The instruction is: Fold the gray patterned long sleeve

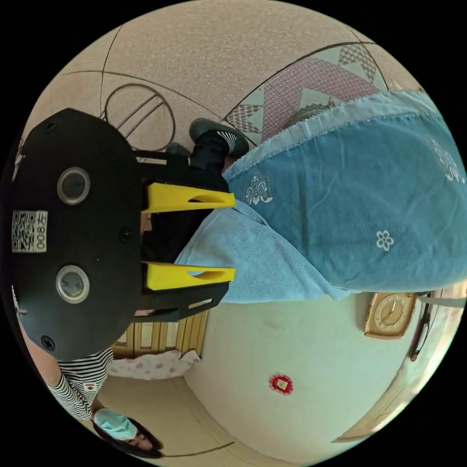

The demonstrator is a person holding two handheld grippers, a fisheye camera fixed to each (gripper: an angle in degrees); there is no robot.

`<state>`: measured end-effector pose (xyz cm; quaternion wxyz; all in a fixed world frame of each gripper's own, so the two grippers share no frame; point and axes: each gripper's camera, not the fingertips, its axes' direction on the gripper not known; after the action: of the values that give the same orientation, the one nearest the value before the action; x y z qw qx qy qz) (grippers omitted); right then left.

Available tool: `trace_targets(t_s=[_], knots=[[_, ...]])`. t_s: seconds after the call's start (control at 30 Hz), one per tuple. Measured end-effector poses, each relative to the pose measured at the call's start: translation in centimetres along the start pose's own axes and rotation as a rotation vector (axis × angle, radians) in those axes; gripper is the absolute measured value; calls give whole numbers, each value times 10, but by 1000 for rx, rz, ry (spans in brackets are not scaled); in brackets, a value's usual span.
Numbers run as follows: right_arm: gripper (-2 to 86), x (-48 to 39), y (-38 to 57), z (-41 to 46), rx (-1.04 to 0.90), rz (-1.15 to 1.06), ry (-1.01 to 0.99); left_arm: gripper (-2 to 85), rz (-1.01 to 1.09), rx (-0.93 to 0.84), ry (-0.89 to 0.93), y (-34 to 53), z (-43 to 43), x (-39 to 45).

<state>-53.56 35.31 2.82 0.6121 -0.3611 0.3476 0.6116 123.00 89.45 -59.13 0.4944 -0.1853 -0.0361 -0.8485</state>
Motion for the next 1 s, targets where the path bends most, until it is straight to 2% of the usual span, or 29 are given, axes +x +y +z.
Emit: trace_targets(t_s=[0.13, 0.33, 0.57, 0.63, 0.77, 1.0], knots=[[14, -4, -2, 0, -8, 5, 16, 177, 1, -23, 19, -8, 6, -6], [15, -4, -6, -1, -13, 26, 32, 185, -19, 40, 117, -14, 1, -21], [15, -4, -12, -2, -22, 35, 51, 180, 72, 7, 127, -49, -11, -12], [15, -4, -14, -4, -24, 36, 57, 164, 97, -14, 145, -57, -13, -8], [15, -4, -16, -7, -26, 32, 57, 61, 142, -10, 274, -63, -24, 0], [14, 3, -11, -17, -8, 10, 13, 37, 177, 89, 343, -47, -90, 25]])
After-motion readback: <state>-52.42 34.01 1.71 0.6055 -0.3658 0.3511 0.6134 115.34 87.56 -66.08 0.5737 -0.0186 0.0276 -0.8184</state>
